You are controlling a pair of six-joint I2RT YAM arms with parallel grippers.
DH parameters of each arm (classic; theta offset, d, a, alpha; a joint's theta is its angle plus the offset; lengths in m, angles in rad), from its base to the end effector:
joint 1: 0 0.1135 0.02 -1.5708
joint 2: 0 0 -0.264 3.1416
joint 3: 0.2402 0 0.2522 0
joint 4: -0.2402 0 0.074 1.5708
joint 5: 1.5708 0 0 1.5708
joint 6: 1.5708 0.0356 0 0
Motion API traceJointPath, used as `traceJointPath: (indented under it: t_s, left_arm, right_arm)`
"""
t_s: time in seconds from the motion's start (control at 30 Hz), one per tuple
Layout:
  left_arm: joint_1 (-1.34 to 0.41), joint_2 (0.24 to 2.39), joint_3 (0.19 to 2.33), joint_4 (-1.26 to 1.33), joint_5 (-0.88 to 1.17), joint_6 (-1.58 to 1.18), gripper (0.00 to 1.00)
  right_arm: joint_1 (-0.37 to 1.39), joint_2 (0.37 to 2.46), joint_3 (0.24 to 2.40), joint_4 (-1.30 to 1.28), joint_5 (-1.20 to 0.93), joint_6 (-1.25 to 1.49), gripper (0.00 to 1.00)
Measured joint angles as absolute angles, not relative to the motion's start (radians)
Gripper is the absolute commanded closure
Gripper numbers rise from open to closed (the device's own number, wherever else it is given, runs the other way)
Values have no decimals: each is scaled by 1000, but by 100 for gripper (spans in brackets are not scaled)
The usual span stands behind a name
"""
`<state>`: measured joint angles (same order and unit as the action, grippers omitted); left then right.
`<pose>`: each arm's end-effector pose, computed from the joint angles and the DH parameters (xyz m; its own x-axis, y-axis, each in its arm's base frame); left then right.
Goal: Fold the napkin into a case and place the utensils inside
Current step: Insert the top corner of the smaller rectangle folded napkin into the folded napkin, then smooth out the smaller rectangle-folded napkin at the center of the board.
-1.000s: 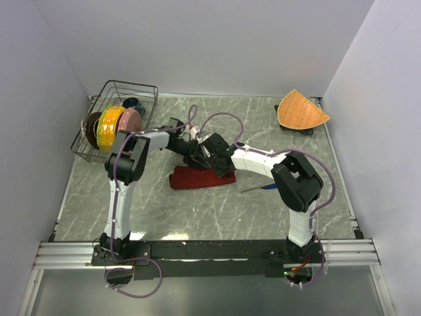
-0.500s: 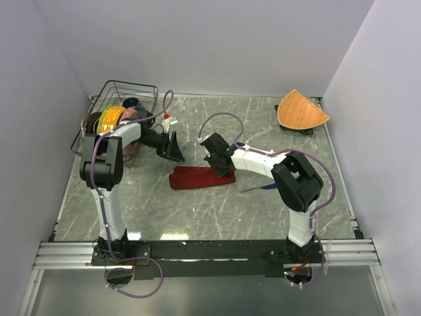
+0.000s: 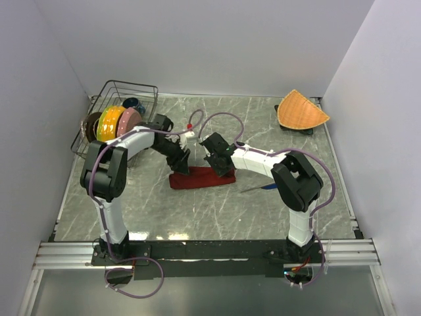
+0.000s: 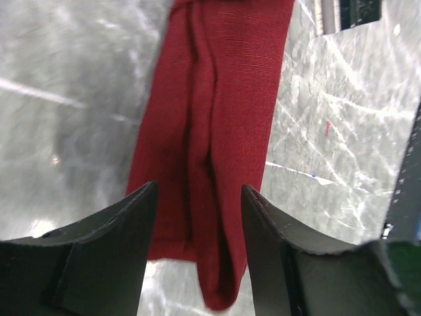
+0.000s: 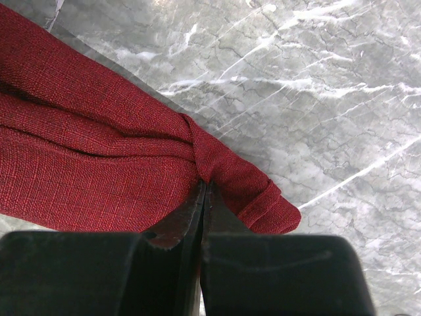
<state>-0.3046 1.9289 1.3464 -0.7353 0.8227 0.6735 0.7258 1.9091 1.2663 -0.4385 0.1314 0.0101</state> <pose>0.3496 -0.1373 0.1810 -0.4855 0.5974 -0.6383 0.8723 0.2831 -0.3986 0.2956 0.2561 0.1673 -0.6663 -0.5779 -0.4713 -0.6052 0.7883 -0.1109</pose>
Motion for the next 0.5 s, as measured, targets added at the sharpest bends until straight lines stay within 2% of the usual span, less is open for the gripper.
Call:
traceJointPath:
  t_s: [0.13, 0.33, 0.5]
  left_arm:
    - [-342, 1929, 1331, -713, 781, 695, 44]
    - [-353, 1930, 1329, -670, 748, 699, 52]
    - [-360, 1930, 1328, -653, 736, 708, 50]
  right_arm:
    - [723, 1909, 1268, -440, 124, 26, 100]
    - [719, 1909, 1268, -441, 116, 41, 100]
    - [715, 1909, 1268, -442, 111, 48, 100]
